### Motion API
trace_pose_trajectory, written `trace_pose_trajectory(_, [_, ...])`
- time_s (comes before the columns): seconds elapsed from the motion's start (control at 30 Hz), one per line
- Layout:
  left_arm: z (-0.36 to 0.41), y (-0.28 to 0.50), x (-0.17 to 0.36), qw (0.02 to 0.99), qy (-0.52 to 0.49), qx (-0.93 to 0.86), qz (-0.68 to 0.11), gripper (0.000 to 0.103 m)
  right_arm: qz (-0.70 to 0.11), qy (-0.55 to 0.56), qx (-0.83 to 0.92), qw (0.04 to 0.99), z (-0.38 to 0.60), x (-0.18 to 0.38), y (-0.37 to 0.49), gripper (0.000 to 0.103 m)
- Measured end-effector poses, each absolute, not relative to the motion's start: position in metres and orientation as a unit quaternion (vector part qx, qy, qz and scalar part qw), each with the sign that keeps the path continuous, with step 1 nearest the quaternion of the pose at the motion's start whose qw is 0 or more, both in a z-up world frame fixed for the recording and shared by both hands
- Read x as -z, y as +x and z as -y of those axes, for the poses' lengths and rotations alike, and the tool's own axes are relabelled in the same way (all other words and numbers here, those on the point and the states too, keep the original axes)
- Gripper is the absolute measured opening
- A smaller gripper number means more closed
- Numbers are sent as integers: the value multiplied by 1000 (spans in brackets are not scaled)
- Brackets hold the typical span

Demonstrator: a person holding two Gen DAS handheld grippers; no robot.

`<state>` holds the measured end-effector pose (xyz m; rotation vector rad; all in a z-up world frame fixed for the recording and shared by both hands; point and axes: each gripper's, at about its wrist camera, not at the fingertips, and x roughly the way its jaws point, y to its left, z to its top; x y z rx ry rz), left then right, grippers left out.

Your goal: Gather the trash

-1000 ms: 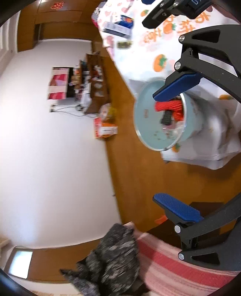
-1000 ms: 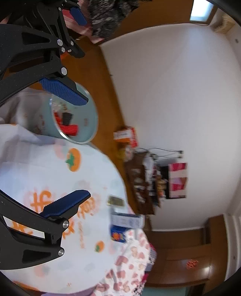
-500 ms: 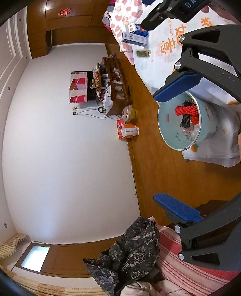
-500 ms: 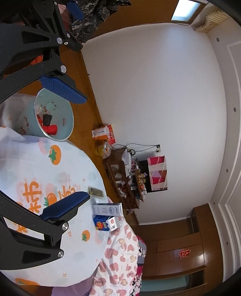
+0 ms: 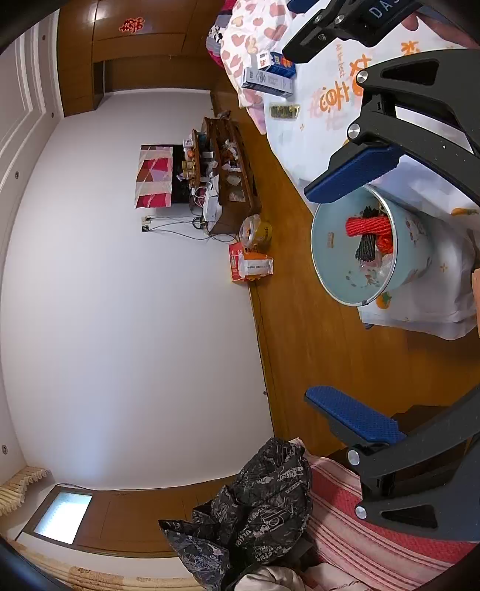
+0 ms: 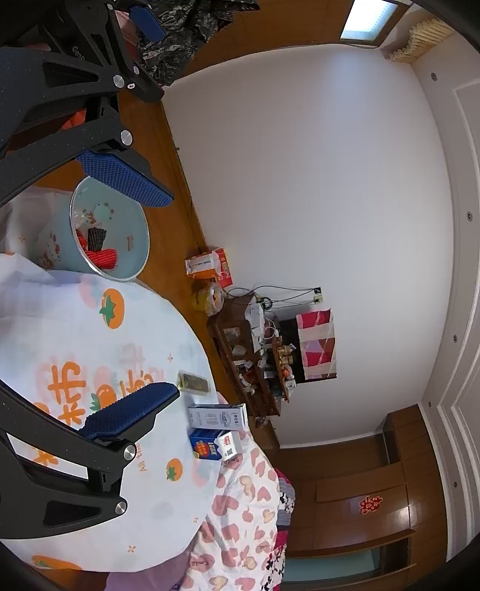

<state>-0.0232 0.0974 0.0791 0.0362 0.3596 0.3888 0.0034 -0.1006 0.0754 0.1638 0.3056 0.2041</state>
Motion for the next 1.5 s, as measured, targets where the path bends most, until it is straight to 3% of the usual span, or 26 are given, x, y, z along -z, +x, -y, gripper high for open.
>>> trace_pose_trajectory(1.5, [-94,-23,-80,962,27,-209,-171,97,-159,88,-90,979,100,-72,3,94])
